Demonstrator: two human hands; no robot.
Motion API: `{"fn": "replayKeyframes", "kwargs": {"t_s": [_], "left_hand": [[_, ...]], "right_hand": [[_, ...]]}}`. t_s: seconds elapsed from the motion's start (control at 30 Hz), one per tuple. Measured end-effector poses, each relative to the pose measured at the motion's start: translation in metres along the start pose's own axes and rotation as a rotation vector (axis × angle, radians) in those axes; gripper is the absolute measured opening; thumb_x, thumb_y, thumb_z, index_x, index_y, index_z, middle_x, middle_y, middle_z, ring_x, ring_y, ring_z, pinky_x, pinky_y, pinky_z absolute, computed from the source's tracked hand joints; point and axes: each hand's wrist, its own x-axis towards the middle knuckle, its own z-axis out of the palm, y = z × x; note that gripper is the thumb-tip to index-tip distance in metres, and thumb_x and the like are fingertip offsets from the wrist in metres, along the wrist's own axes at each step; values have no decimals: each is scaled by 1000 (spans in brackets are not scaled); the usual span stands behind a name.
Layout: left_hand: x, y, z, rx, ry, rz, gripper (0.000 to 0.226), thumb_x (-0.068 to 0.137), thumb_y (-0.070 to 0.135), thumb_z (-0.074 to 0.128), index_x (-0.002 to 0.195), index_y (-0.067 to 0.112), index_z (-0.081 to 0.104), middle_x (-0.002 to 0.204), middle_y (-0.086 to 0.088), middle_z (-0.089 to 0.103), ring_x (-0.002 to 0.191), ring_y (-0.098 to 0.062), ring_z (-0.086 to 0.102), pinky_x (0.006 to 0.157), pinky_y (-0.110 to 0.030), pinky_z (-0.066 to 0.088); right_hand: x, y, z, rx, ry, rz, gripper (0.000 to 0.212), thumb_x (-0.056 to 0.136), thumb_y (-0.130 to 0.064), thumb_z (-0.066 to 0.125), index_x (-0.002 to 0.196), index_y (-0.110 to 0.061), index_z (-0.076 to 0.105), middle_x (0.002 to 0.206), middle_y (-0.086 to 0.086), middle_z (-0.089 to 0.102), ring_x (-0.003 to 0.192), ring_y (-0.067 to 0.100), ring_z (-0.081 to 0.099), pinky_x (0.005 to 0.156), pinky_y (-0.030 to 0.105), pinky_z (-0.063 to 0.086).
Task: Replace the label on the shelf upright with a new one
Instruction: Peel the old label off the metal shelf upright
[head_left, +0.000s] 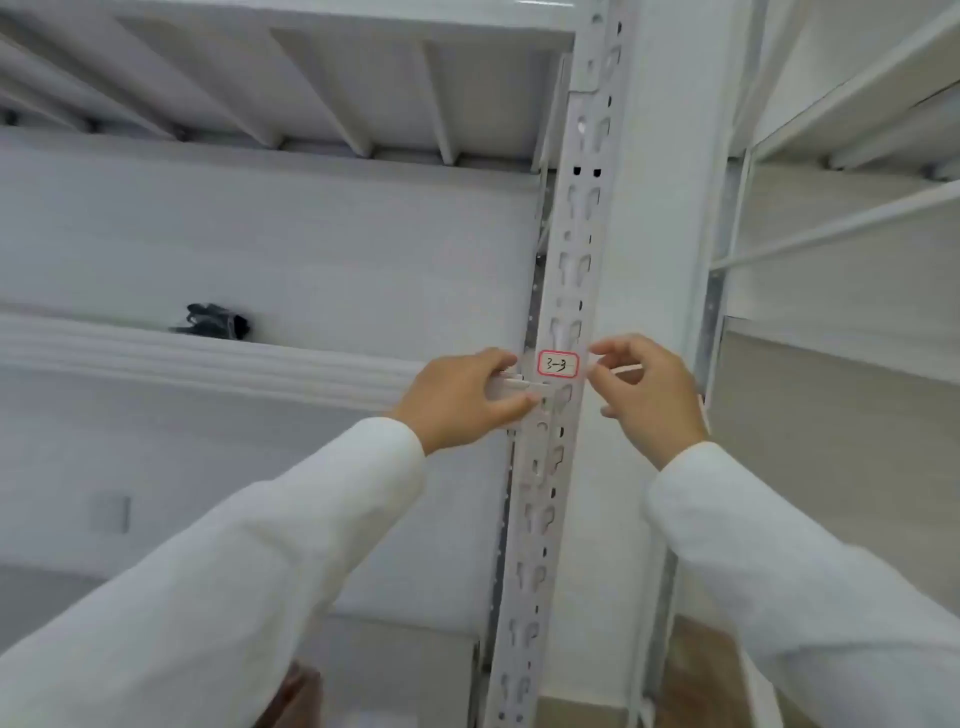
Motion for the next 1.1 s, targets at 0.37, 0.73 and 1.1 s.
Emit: {"fn": "replayKeyframes", "kwargs": {"t_s": [0.37, 0.73, 1.1], "left_hand": [[44, 10, 2, -149, 135, -194, 71, 90, 66, 14, 87, 23, 70, 88, 8, 73, 95, -15, 62, 78, -32, 38], [58, 14, 7, -407, -103, -201, 77, 82, 76, 16, 80, 23, 73, 87, 5, 74, 93, -13, 66, 103, -37, 40], [51, 1, 17, -142, -145, -27, 60, 54, 75, 58, 98, 34, 63, 99, 16, 70, 99, -8, 65, 95, -40, 47]], "right_hand": [[-9, 15, 19, -42, 90, -175, 28, 86, -17, 60, 112, -29, 63, 105, -11, 56, 85, 0, 61, 82, 41, 53], [-1, 22, 36, 63, 154, -198, 34, 86, -16, 59, 106, -43, 55, 107, -14, 56, 75, 0, 55, 80, 29, 51], [6, 35, 34, 58, 171, -288, 29, 83, -16, 65, 100, -37, 55, 101, -19, 56, 79, -1, 57, 57, 12, 46]]}}
